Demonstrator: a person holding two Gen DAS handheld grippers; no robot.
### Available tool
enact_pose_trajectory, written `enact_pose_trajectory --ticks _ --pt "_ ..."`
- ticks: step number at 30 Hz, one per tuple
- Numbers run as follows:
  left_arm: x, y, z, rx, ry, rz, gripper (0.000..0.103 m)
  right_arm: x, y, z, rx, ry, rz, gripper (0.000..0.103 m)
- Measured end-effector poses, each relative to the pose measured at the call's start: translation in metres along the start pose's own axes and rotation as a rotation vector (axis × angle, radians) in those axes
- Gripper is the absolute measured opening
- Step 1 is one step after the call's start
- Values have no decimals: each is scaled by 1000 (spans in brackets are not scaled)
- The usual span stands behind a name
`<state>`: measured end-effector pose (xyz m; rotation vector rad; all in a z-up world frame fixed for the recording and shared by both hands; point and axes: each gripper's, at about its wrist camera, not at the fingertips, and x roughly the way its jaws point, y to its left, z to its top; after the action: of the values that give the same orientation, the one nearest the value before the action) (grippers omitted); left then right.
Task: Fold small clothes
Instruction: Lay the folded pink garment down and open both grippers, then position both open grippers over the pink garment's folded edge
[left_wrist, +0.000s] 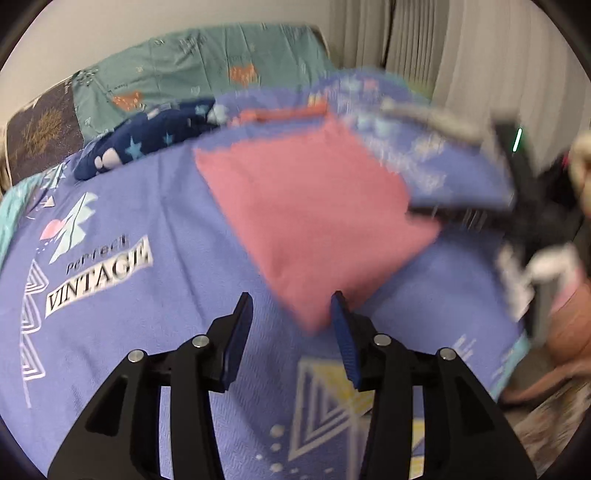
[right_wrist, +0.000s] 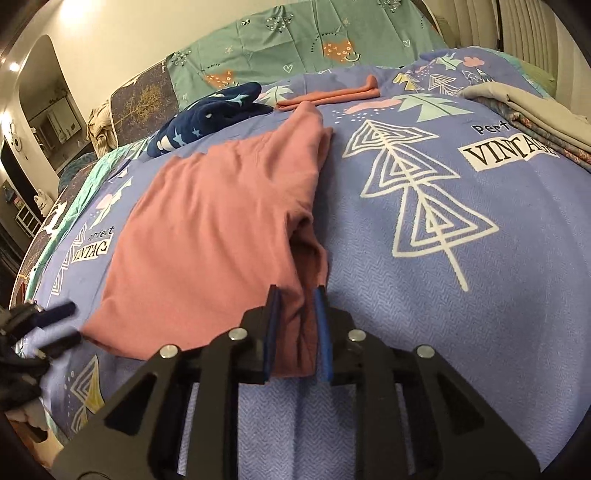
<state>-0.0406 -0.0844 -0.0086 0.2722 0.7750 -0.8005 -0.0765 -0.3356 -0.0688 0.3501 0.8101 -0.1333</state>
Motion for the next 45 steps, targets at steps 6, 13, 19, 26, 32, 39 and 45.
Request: enact_pose_trajectory --ticks 6,13,19,26,32,39,45 --pt "17 -9 26 20 -55 -34 45 -2 -2 -2 12 -4 3 25" --pt "61 -20 8 65 61 6 48 -3 -5 -3 20 -4 15 25" --pt "61 -16 3 26 73 -17 55 -10 -8 2 15 -8 23 30" --pt "56 -13 12 -33 43 -60 59 -26 -25 48 9 -56 47 36" --pt "41 8 27 -120 -71 -51 60 -1 -22 100 -30 -10 104 47" --pt "74 19 12 -178 58 -47 65 77 -14 143 -19 101 129 44" --pt "74 16 8 -169 57 -45 69 51 7 157 -48 -63 224 10"
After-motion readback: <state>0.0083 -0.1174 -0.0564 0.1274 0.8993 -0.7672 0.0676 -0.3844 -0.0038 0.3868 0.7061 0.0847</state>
